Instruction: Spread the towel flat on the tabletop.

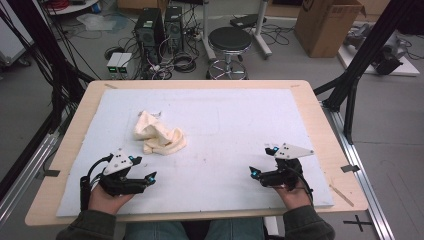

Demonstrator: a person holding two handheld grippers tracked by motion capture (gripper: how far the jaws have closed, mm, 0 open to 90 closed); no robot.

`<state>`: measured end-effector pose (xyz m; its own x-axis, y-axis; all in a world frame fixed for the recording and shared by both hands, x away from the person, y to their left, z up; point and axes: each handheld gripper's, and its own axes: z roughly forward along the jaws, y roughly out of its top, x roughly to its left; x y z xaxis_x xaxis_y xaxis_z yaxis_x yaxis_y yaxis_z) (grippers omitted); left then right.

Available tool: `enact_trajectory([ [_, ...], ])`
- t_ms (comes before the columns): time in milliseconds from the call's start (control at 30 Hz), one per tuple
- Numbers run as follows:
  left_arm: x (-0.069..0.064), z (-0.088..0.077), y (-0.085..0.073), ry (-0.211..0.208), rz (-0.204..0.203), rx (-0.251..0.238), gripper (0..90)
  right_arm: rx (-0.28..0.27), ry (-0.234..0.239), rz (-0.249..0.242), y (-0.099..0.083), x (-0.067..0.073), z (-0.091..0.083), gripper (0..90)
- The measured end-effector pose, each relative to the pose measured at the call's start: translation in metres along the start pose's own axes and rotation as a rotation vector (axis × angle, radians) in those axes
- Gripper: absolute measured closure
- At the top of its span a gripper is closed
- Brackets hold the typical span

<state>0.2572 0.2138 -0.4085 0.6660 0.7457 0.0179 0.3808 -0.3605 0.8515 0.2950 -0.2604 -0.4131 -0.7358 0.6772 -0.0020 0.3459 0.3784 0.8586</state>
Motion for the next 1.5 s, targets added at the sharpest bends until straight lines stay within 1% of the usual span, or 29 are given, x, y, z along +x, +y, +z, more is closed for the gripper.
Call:
enact_trajectory([
  [33, 0.0000, 0.0000, 0.0000, 0.000, 0.000, 0.000, 27.1, -0.003, 0.003, -0.008, 0.0001, -0.0005, 0.0006, 10.6],
  [133, -0.0005, 0.0000, 0.0004, 0.007, -0.001, -0.011, 27.2, 0.001, 0.008, -0.005, -0.0001, -0.0013, 0.0020, 10.6],
  [167, -0.0007, 0.0004, 0.0002, 0.007, -0.001, -0.009, 27.2, 0.005, 0.005, 0.004, -0.0001, -0.0013, 0.0023, 10.6],
  [233, -0.0005, 0.0007, 0.0003, 0.007, 0.004, 0.000, 27.2, 0.002, 0.005, 0.001, -0.0001, -0.0019, 0.0023, 10.6],
  [367, -0.0021, 0.0010, 0.0006, 0.003, -0.003, -0.006, 27.5, -0.003, 0.006, -0.001, -0.0002, -0.0016, 0.0007, 10.6],
  [433, -0.0020, 0.0008, 0.0007, 0.002, 0.003, -0.002, 27.5, -0.006, 0.005, -0.002, -0.0002, -0.0016, 0.0005, 10.6],
  [700, -0.0034, -0.0012, -0.0002, 0.000, -0.003, -0.007, 27.6, -0.013, 0.005, -0.008, 0.0005, 0.0004, -0.0011, 10.6],
  [733, -0.0028, -0.0021, -0.0003, 0.003, 0.002, -0.002, 27.6, -0.011, 0.006, -0.005, 0.0008, 0.0010, -0.0009, 10.6],
  [767, -0.0025, -0.0024, -0.0005, 0.002, 0.001, -0.004, 27.6, -0.015, 0.004, -0.012, 0.0011, 0.0010, -0.0004, 10.6],
  [1033, -0.0005, -0.0025, -0.0008, 0.000, -0.007, -0.005, 27.6, -0.003, 0.013, -0.010, 0.0014, 0.0025, 0.0024, 10.6],
  [1067, -0.0006, -0.0020, -0.0007, 0.000, -0.013, -0.007, 27.6, -0.003, 0.011, -0.014, 0.0013, 0.0021, 0.0026, 10.6],
  [1167, -0.0006, -0.0017, -0.0005, 0.003, -0.011, -0.006, 27.7, -0.002, 0.012, -0.013, 0.0011, 0.0023, 0.0032, 10.6],
  [1267, -0.0006, -0.0005, 0.0005, 0.002, -0.013, -0.009, 27.7, -0.003, 0.009, -0.017, 0.0003, 0.0019, 0.0019, 10.6],
  [1300, -0.0003, 0.0003, 0.0012, 0.002, -0.013, -0.010, 27.7, -0.002, 0.009, -0.009, 0.0000, 0.0021, 0.0013, 10.6],
  [1500, 0.0010, 0.0005, 0.0032, -0.002, -0.020, -0.013, 27.7, -0.001, 0.008, -0.009, -0.0010, 0.0022, -0.0011, 10.6],
])
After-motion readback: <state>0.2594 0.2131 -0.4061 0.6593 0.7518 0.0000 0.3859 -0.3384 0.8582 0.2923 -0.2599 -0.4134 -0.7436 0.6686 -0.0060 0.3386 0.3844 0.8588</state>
